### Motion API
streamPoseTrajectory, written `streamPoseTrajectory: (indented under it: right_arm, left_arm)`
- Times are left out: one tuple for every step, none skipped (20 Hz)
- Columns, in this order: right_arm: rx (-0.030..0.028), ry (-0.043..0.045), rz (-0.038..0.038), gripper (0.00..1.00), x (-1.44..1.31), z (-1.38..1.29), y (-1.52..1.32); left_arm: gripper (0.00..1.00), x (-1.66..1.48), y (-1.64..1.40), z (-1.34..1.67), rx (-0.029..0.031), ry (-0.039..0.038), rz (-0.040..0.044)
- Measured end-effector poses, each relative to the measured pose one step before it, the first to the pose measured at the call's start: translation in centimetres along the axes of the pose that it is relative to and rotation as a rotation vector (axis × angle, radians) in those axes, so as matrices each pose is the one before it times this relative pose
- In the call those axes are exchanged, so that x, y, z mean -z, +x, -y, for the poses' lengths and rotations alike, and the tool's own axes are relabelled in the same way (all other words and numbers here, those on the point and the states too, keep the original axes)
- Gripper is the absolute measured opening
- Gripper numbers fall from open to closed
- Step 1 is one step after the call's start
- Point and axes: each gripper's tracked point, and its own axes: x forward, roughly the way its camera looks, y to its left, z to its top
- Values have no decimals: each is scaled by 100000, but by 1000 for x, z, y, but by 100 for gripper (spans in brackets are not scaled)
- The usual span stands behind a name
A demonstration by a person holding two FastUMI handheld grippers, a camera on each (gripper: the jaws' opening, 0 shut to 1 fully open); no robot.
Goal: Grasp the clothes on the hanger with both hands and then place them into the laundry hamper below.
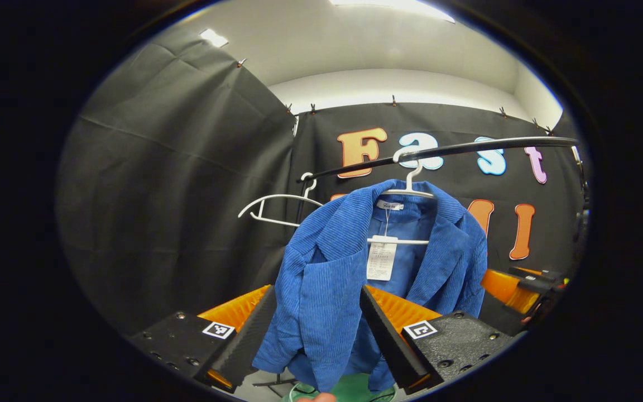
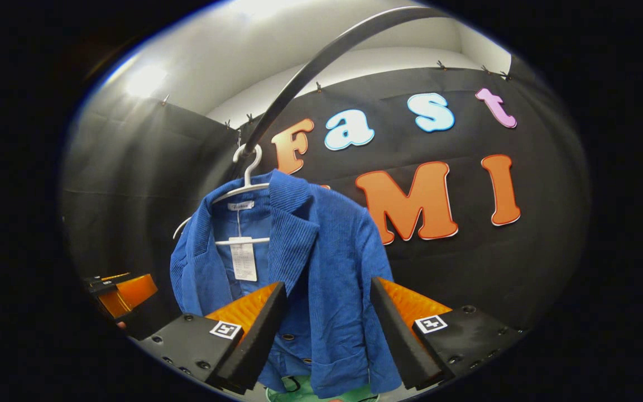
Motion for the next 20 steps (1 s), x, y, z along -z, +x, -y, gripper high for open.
streamPoseTrajectory:
  right_arm:
    - [-1546,1297,-1071,97,806,-962,1133]
    - [-1505,254,-1498,97,933,-894,1099]
    - [-993,-784,-1580,97,845,-788,1075]
    - [-342,-980,-1649,97,933,-573,1131]
    - [174,-393,-1242,98,648,-507,1192]
    - [139,434,-751,98,471,-453,1063]
    - [533,719,-941,98,433,-316,775]
    - [771,675,-552,98,418,-198,806]
    - [1361,96,-692,98,503,-80,759]
    - [1095,-284,-466,100,545,-42,796]
    - [1512,-751,-638,100,463,133,642]
    - [2966,-1375,-220,100,419,557,728]
    - [4823,-1509,463,97,300,1113,871]
    - [4436,-507,809,96,90,1098,768]
    - [1983,459,516,95,-80,771,646]
    - [-169,1039,-1207,95,65,417,394]
    - [232,584,-1274,93,-43,558,120]
    - [2361,312,-605,72,-290,1146,-87]
    - [-816,1444,184,51,-467,699,-287]
    - [-845,1198,425,31,-590,604,-699]
  left_arm:
    - [92,153,-40,-397,-1022,159,-343]
    - [92,143,-50,-434,-1131,403,-61]
    - [92,-16,-323,-436,-787,487,55]
    - [92,24,-183,-371,-903,627,-112]
    - [95,103,-178,-521,-1053,479,-90]
    - [95,13,-165,-402,-979,230,-36]
    - [95,29,-188,-388,-908,47,-85]
    - [95,10,-157,-339,-904,47,-85]
    - [95,-4,-80,-412,-889,207,19]
    - [95,-79,-117,-330,-823,364,101]
    - [95,-6,-136,-317,-645,311,103]
    - [95,-124,-99,-163,-377,241,172]
    - [95,-84,-89,-182,-252,56,171]
    - [95,32,-46,-66,200,-101,219]
    - [95,-23,-59,-91,533,-178,309]
    - [95,34,-94,40,877,-122,206]
    - [92,-23,-13,80,989,-57,218]
    - [92,35,-16,188,1012,-41,160]
    - [92,241,122,343,1396,-217,38]
    - [92,203,233,442,1775,-588,-314]
